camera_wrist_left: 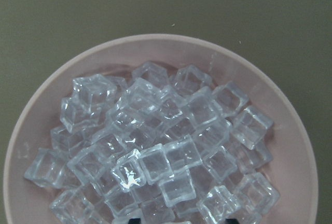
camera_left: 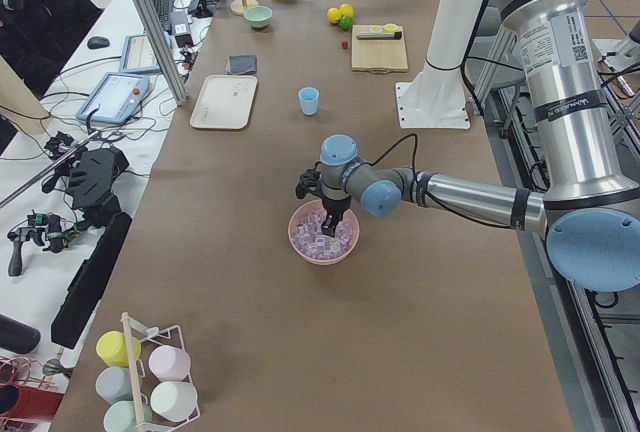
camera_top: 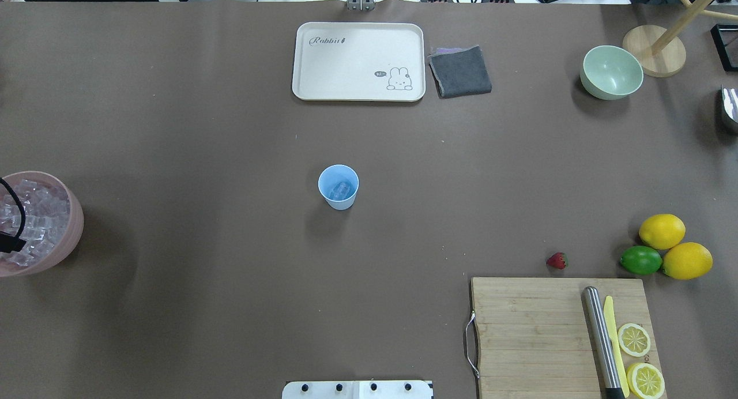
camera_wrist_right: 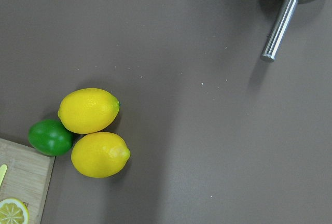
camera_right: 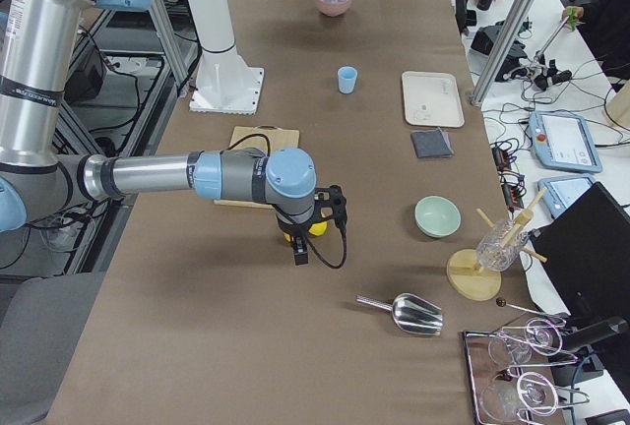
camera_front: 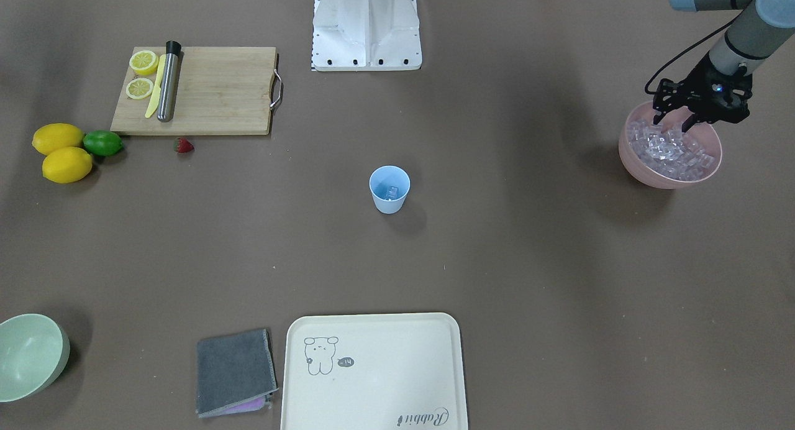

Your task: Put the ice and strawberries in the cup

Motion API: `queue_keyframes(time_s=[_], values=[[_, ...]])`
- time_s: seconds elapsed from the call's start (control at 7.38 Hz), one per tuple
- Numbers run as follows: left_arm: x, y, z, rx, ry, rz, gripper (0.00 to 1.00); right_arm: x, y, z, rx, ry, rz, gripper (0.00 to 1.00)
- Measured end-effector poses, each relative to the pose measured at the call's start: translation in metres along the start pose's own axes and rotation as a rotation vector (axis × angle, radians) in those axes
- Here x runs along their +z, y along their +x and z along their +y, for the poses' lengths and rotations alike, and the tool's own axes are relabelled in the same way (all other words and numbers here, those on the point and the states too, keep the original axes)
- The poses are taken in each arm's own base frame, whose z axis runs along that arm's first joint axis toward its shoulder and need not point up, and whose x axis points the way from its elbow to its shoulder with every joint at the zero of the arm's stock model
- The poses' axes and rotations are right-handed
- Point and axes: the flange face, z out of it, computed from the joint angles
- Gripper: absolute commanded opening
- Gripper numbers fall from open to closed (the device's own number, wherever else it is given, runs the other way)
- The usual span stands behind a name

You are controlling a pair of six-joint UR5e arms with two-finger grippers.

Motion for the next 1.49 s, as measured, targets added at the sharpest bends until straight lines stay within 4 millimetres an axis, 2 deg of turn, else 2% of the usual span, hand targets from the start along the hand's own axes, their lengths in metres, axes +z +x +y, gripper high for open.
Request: queue_keyframes(time_s=[0.27,0.68,1.08,1.49], values=[[0.008,-0.001,0.006,0.006,-0.015,-0.001,0.57,0.0,0.0,0.0,0.0,0.0,0.0,1.0],[0.02,0.011,0.007,0.037,-0.039,0.006,0.55,0.0,0.0,0.0,0.001,0.0,0.0,1.0],[0.025,0.014,0.01,0.05,-0.054,0.006,0.45,-0.001,-0.001,0.0,0.002,0.001,-0.001,1.0],[0.03,0.013,0.014,0.061,-0.059,0.007,0.46,-0.001,-0.001,0.0,0.001,0.001,-0.001,1.0]])
